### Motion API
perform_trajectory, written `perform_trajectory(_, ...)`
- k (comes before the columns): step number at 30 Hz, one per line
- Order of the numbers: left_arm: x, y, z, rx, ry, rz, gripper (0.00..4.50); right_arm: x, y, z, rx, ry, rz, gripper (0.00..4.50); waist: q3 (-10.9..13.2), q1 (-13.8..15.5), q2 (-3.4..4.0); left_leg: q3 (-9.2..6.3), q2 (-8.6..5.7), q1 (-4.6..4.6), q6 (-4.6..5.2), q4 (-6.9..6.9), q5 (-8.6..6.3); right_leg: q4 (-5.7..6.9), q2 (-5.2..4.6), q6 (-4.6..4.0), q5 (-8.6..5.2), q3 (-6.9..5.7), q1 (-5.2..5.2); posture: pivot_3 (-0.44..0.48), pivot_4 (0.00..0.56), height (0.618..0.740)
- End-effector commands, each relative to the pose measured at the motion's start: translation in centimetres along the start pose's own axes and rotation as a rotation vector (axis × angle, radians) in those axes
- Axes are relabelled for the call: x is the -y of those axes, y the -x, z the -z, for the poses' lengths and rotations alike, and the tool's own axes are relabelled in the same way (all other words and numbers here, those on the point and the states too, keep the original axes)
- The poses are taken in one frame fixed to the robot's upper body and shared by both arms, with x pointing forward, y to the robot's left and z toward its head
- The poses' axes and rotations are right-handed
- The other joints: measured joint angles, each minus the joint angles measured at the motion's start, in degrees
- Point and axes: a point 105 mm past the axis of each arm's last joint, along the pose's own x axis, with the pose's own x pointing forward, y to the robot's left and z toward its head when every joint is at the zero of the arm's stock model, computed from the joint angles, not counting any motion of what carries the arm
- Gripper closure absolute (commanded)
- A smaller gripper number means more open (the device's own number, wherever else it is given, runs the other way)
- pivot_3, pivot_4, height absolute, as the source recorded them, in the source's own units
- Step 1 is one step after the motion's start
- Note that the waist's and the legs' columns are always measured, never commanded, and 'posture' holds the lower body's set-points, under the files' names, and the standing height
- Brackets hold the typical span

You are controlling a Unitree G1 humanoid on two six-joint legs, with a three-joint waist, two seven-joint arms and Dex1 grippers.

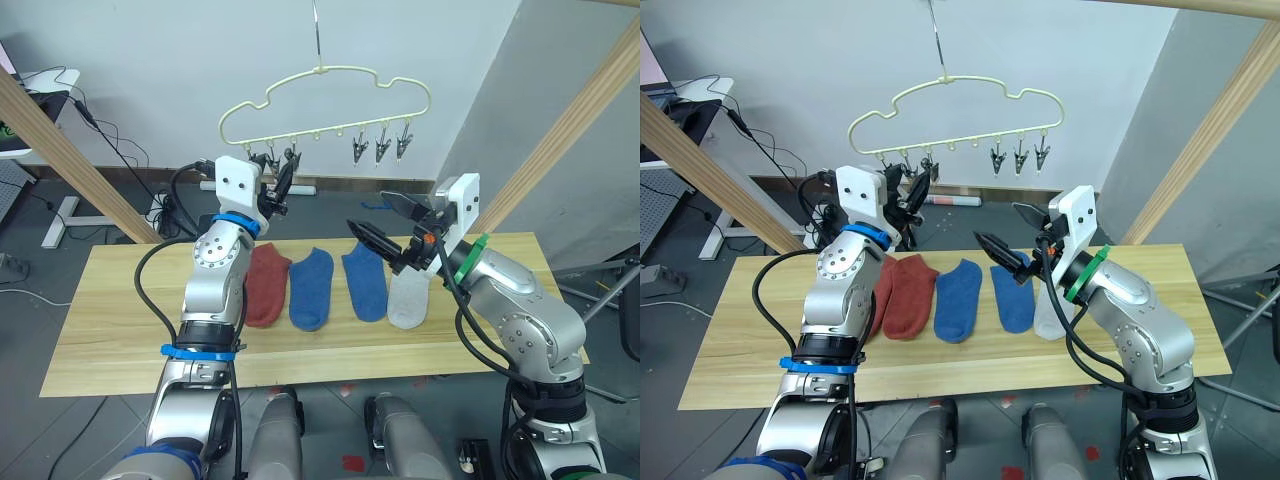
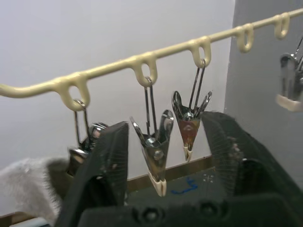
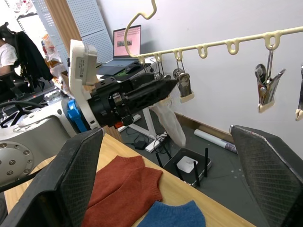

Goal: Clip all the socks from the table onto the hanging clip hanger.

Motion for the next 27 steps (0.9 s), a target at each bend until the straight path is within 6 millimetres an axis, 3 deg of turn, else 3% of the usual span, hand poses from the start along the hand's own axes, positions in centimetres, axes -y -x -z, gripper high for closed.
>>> perform_trajectory(1, 0.0, 0.3, -1.2, 0.041, -0.018, 0.000, 2.02, -0.4, 0.1, -1.6, 0.057, 0.037, -0.021, 0.00, 0.0, 0.0, 0.00, 0.00, 0.00, 0.00, 0.00, 0.00, 0.00, 0.00, 0.00, 0.00, 0.00, 0.00, 0.00, -0.042, 0.279, 0.740)
perform_trajectory(27, -1.2, -0.7, -1.1, 0.044, -0.063, -0.054, 2.02, -0.3, 0.1, -1.7, 0.054, 0.037, -0.018, 0.00, 0.0, 0.0, 0.00, -0.29, 0.00, -0.26, 0.02, 0.41, -0.01, 0.07, 0.01, 0.04, 0.04, -0.21, 0.01, -0.050, 0.271, 0.740)
